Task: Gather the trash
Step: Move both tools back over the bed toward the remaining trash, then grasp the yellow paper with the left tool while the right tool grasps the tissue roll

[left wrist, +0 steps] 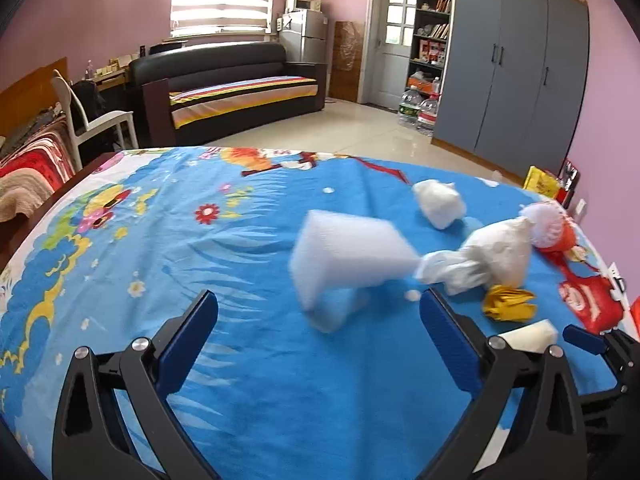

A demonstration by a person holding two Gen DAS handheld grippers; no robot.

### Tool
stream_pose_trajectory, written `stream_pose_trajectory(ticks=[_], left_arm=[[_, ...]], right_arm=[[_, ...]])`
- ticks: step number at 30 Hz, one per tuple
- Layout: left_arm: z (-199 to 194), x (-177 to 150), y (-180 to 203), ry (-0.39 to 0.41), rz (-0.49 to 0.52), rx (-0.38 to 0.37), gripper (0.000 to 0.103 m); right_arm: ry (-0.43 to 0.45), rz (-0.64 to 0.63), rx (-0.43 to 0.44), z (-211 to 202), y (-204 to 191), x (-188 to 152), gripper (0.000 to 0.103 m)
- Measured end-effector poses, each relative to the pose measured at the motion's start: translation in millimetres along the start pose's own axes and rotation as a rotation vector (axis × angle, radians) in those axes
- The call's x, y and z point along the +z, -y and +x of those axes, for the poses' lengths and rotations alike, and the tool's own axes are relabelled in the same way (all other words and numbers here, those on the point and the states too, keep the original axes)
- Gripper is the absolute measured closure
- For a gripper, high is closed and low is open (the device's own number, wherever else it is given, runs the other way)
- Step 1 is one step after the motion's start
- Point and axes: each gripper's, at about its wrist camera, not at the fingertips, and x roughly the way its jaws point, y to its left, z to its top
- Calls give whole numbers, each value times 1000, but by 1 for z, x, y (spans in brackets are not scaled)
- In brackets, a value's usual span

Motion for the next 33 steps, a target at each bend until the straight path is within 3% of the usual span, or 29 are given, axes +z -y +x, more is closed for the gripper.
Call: stream_pose_trajectory(ticks=[7, 9, 11, 21, 30, 31, 32, 33], left_arm=[[9, -4, -11, -29, -31, -6, 5], [7, -3, -9, -27, -27, -11, 5], [6, -3, 0, -29, -29, -33, 5], [9, -10, 111, -62, 92, -142, 5], [57, -18, 204, -170, 215, -72, 7], [62, -19, 205, -191, 219, -84, 24], [65, -18, 205, -206, 214, -112, 48], [67, -18, 205, -216, 209, -126, 47]], right_arm=[[-50, 1, 18, 21, -15, 13, 19], [-46, -16, -10, 20, -18, 13, 36], [-27, -37, -40, 13, -16, 10, 38], [43, 8, -136, -59, 55, -11, 39], [43, 85, -141, -79, 114, -37, 39], [44, 86, -139, -81, 117, -39, 39], [47, 86, -135, -82, 119, -40, 39], [48, 84, -134, -84, 121, -41, 39]])
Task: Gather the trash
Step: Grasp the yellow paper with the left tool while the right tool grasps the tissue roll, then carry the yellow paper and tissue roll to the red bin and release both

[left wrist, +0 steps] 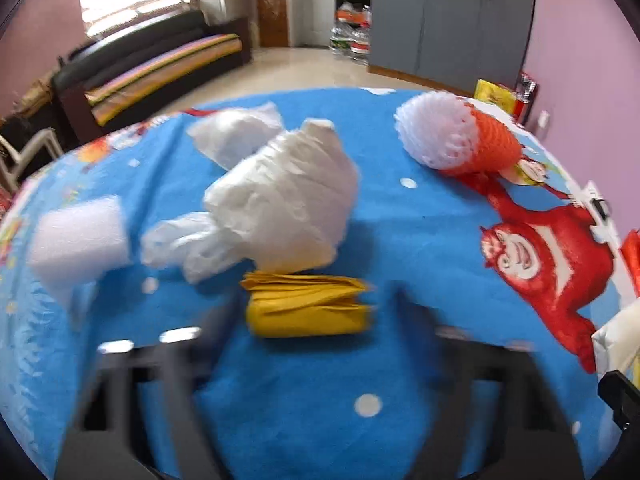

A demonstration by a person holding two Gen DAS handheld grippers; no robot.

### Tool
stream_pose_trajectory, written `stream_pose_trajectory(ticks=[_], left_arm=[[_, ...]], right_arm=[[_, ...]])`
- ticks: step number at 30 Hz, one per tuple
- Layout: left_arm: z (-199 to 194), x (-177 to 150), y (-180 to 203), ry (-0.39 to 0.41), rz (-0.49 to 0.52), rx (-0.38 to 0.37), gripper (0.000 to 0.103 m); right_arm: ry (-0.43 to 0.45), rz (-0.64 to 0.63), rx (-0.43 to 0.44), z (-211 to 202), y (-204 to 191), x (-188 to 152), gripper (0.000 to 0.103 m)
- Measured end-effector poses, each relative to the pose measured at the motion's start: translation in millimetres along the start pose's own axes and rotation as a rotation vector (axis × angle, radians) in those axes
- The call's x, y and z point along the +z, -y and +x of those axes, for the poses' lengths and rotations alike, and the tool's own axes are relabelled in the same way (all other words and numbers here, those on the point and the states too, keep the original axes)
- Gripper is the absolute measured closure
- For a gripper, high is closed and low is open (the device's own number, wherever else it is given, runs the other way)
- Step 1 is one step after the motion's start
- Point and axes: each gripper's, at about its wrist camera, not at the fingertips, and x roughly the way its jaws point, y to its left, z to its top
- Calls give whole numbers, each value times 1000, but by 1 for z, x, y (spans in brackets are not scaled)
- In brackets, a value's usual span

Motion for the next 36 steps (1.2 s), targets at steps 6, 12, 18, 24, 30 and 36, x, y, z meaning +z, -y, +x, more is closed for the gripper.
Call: stream_pose_trajectory(ticks=[6, 12, 18, 24, 30, 36], left_arm=[[-23, -18, 12, 40, 77, -15, 48], [-72, -38, 25, 133, 135, -53, 48], [-100, -47, 34, 200, 157, -71, 47], [-110, -51, 50, 235, 178, -87, 47], [-126, -57, 73, 302, 219, -107, 47], [-139, -54, 86, 348, 212, -130, 46]], right_arm=[[21, -6, 4, -12, 5, -4, 38], [62, -22, 4, -24, 4, -4, 38], [76, -20, -12, -34, 12, -9, 39], [92, 4, -30, -41, 26, -12, 38], [114, -2, -40, -45, 32, -13, 38], [142, 19, -60, -51, 41, -12, 38]])
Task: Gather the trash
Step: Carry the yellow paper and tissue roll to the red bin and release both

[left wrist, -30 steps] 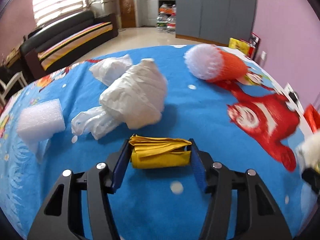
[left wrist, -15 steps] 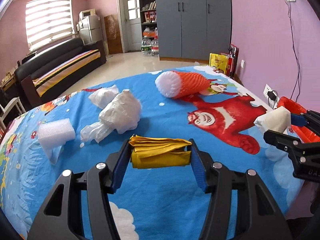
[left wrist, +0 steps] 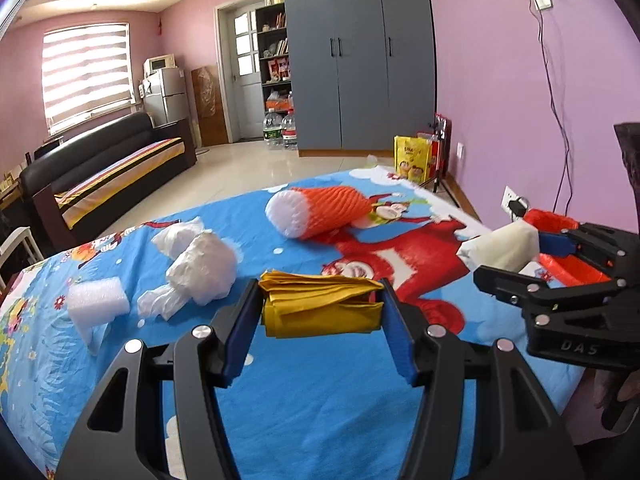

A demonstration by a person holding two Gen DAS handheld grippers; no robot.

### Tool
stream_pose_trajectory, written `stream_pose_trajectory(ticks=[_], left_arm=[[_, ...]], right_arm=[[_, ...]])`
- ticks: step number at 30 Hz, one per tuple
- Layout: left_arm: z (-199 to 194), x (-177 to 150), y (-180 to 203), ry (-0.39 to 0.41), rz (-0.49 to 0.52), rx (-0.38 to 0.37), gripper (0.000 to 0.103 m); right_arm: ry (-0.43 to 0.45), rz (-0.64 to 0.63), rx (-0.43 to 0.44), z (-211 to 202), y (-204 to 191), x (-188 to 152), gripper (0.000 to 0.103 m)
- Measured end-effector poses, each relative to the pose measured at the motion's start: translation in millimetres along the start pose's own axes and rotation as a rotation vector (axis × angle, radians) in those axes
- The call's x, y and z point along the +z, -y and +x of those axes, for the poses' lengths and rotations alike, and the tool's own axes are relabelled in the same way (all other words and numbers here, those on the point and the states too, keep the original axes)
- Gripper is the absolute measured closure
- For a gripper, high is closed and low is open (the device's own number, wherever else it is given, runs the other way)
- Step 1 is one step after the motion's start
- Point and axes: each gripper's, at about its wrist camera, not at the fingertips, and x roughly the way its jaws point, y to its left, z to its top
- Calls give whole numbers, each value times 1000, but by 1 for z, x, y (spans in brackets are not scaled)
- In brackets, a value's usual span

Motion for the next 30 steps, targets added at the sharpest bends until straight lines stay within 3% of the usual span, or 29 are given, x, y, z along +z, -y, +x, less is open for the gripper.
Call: stream_pose_trajectory(ticks=[7, 16, 30], left_arm=[[-5, 8, 14, 28, -11, -29, 46], [-12, 10, 46, 70, 49, -41, 46], [-11, 17, 114, 128, 87, -147, 46]], right_arm=[[37, 16, -40, -11, 14, -2, 38], [103, 60, -114, -35, 45, -9, 38], [147, 166, -238, -70, 109, -29, 38]])
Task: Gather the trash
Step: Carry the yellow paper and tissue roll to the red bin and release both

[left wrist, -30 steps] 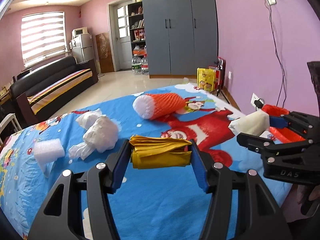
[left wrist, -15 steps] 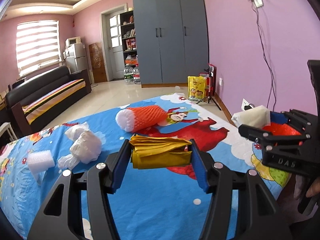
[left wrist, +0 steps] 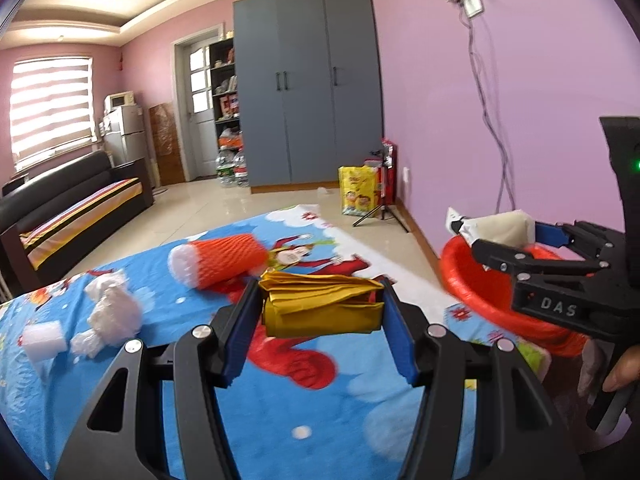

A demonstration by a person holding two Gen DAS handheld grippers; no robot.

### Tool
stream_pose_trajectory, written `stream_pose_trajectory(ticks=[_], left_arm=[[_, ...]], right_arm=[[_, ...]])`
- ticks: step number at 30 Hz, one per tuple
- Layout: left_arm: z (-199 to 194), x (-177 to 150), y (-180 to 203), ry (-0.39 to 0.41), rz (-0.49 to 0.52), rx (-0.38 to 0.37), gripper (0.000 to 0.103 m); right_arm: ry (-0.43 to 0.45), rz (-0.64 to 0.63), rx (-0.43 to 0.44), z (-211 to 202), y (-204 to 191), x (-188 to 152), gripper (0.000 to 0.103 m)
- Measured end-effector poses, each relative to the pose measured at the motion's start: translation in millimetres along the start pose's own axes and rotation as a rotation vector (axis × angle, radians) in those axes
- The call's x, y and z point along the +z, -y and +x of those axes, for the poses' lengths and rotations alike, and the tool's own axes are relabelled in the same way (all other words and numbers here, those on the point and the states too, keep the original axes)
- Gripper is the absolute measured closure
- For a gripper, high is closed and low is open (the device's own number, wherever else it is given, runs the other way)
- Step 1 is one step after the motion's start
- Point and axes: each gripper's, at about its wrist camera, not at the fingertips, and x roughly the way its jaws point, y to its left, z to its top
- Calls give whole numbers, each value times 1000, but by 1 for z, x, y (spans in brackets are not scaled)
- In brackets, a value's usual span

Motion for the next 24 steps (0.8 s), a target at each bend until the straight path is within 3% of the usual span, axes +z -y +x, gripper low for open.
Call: stream_pose_trajectory(ticks=[15, 24], left_arm=[[43, 14, 62, -19, -27, -154, 46], [100, 21, 111, -84, 56, -234, 46]], right_arm=[[-29, 119, -128, -10, 90, -24, 38], [-62, 174, -180, -13, 127, -43, 38]])
